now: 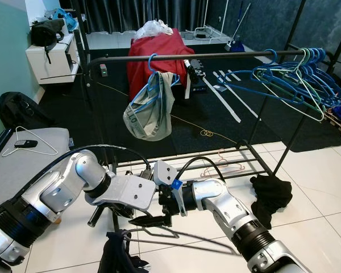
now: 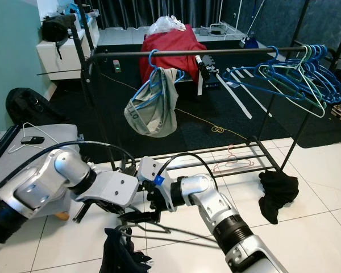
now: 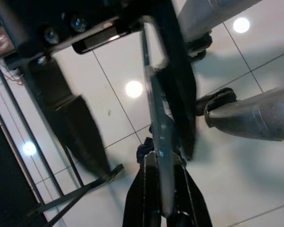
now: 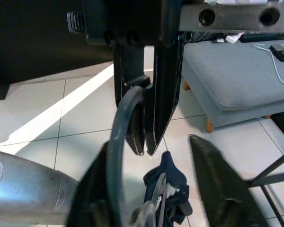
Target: Hang hanger
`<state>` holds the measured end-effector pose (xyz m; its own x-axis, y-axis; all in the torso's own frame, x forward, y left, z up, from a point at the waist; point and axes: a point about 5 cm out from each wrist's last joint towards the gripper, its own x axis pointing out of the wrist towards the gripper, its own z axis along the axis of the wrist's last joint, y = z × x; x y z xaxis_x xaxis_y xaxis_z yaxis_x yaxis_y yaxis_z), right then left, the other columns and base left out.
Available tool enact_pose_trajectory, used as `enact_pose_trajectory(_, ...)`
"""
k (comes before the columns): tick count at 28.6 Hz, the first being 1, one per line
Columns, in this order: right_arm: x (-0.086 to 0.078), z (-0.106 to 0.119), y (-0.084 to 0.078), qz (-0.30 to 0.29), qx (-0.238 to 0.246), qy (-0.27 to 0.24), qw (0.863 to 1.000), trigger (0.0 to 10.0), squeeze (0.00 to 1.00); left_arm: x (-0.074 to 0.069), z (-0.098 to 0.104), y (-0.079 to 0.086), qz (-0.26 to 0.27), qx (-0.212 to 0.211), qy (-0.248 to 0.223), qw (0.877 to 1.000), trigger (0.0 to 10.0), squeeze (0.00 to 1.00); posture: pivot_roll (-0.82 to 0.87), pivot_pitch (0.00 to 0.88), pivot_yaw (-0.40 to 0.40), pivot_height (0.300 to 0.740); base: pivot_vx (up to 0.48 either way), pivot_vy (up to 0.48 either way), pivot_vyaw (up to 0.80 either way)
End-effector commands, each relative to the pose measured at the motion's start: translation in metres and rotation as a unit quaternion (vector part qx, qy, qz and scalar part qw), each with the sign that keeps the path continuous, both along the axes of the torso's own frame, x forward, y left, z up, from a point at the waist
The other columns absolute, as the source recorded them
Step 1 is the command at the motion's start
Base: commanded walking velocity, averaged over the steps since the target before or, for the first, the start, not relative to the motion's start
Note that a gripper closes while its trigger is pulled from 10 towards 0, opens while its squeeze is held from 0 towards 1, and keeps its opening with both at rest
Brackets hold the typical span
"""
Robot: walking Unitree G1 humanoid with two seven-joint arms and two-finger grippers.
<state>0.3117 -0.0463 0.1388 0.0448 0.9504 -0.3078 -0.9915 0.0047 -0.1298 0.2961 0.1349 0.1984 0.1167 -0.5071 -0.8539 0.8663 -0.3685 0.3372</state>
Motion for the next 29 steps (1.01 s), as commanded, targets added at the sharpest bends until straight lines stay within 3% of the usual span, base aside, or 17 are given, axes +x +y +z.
enact_pose_trajectory(1, 0.0002, -0.0069, -0.0022, 0.002, -0.035, -0.003, 0.999, 0.4, 0.0, -0.0003, 0.0033, -0.0083, -0.018, -0.001, -0.003, 1.0, 0.0, 0.0, -0.05, 0.1, -0.007, 0.74, 0.0, 0.0, 0.0)
enact_pose_trajectory(4, -0.0004, -0.011, -0.0039, 0.005, -0.049, -0.004, 0.999, 0.0, 0.0, -0.0002, 0.0033, -0.0089, -0.018, 0.0, -0.003, 1.0, 0.0, 0.0, -0.05, 0.101, -0.005, 0.74, 0.0, 0.0, 0.0)
enact_pose_trajectory(13, -0.0003, -0.0147, -0.0061, 0.012, -0.07, -0.012, 0.997, 0.0, 0.0, 0.0, 0.003, -0.0088, -0.018, 0.003, -0.004, 1.0, 0.0, 0.0, -0.05, 0.102, -0.007, 0.74, 0.0, 0.0, 0.0)
enact_pose_trajectory(20, 0.0019, -0.0122, -0.0055, 0.012, -0.061, -0.019, 0.998, 0.0, 0.0, 0.0005, 0.0028, -0.0086, -0.017, 0.003, -0.008, 1.0, 0.0, 0.0, -0.06, 0.1, -0.009, 0.74, 0.0, 0.0, 0.0)
enact_pose_trajectory(21, 0.0023, -0.0113, -0.0053, 0.011, -0.058, -0.02, 0.998, 0.0, 0.0, 0.0016, 0.0029, -0.009, -0.014, 0.0, -0.014, 1.0, 1.3, 0.0, -0.06, 0.1, -0.009, 0.74, 0.0, 0.0, 0.0)
enact_pose_trajectory(22, 0.0023, -0.0113, -0.0053, 0.011, -0.058, -0.02, 0.998, 0.0, 0.0, 0.0016, 0.0029, -0.009, -0.014, 0.0, -0.014, 1.0, 1.3, 0.0, -0.06, 0.1, -0.009, 0.74, 0.0, 0.0, 0.0)
enact_pose_trajectory(23, 0.0027, -0.0104, -0.005, 0.009, -0.053, -0.021, 0.998, 0.0, 0.0, 0.0043, 0.0045, -0.012, -0.008, -0.015, -0.027, 1.0, 10.0, 0.81, -0.06, 0.102, -0.008, 0.74, 0.0, 0.0, 0.0)
enact_pose_trajectory(25, 0.0027, -0.0104, -0.005, 0.009, -0.053, -0.021, 0.998, 0.0, 0.0, 0.0043, 0.0045, -0.012, -0.008, -0.015, -0.027, 1.0, 10.0, 0.81, -0.06, 0.102, -0.008, 0.74, 0.0, 0.0, 0.0)
enact_pose_trajectory(26, 0.0032, -0.0098, -0.0046, 0.005, -0.048, -0.024, 0.999, 0.0, 0.0, 0.0058, 0.0058, -0.014, -0.002, -0.025, -0.03, 0.999, 10.0, 1.0, -0.06, 0.102, -0.008, 0.74, 0.0, 0.0, 0.0)
enact_pose_trajectory(29, 0.0035, -0.0094, -0.0042, 0.0, -0.041, -0.026, 0.999, 0.0, 0.0, 0.0067, 0.0067, -0.0149, 0.001, -0.031, -0.034, 0.999, 10.0, 1.0, -0.06, 0.102, -0.008, 0.74, 0.0, 0.0, 0.0)
